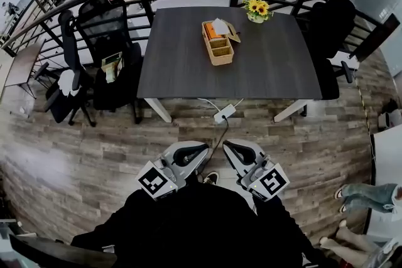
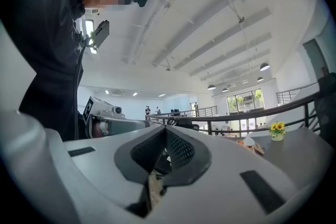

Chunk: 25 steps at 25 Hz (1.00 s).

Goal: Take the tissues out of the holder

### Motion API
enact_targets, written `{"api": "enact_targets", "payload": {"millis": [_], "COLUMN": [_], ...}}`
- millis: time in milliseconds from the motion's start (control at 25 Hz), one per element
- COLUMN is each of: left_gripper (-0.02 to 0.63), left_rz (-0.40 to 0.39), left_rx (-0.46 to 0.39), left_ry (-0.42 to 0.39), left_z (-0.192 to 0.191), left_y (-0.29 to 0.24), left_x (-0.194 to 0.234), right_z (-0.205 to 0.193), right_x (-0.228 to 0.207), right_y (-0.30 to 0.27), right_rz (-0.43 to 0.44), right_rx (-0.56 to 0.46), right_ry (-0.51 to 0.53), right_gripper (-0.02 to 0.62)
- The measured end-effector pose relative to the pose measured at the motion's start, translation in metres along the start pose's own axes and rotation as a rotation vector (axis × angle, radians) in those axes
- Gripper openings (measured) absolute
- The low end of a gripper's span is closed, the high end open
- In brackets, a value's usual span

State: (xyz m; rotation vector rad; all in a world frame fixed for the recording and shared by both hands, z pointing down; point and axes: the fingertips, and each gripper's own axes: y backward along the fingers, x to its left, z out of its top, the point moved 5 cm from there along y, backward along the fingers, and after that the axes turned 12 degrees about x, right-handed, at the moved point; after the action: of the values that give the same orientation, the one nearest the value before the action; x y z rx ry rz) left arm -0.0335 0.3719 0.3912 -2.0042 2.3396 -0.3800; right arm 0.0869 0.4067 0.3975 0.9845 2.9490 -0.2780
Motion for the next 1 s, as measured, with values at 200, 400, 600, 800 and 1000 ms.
{"api": "enact_targets", "payload": {"millis": [200, 400, 600, 800, 1000], "left_gripper": [0.008, 0.008, 0.008, 0.008, 0.008], "left_rz": [0.004, 0.014, 0.034, 0.044, 0.026], "left_rx": [-0.006, -0.012, 0.008, 0.012, 0.007], "left_ry": [-0.013, -0.022, -0.008, 0.010, 0.017], "left_z": [0.003, 0.006, 0.006, 0.002, 0.001], "left_y": [-0.001, 0.001, 0.001, -0.001, -0.006], "left_x": [0.000, -0.001, 0.005, 0.027, 0.062], "right_z": [0.000, -0.001, 0.001, -0.002, -0.002], "right_x": [-0.003, -0.008, -0.018, -0.032, -0.047], "right_y": [0.000, 0.004, 0.003, -0.014, -0.039], "right_rz": [-0.006, -0.020, -0.023, -0.027, -0.046], "right_rx": [0.009, 0.004, 0.002, 0.017, 0.040], "right_ry": [-0.001, -0.015, -0.028, -0.041, -0.040], "right_gripper": [0.002, 0.002, 0.002, 0.002, 0.002]}}
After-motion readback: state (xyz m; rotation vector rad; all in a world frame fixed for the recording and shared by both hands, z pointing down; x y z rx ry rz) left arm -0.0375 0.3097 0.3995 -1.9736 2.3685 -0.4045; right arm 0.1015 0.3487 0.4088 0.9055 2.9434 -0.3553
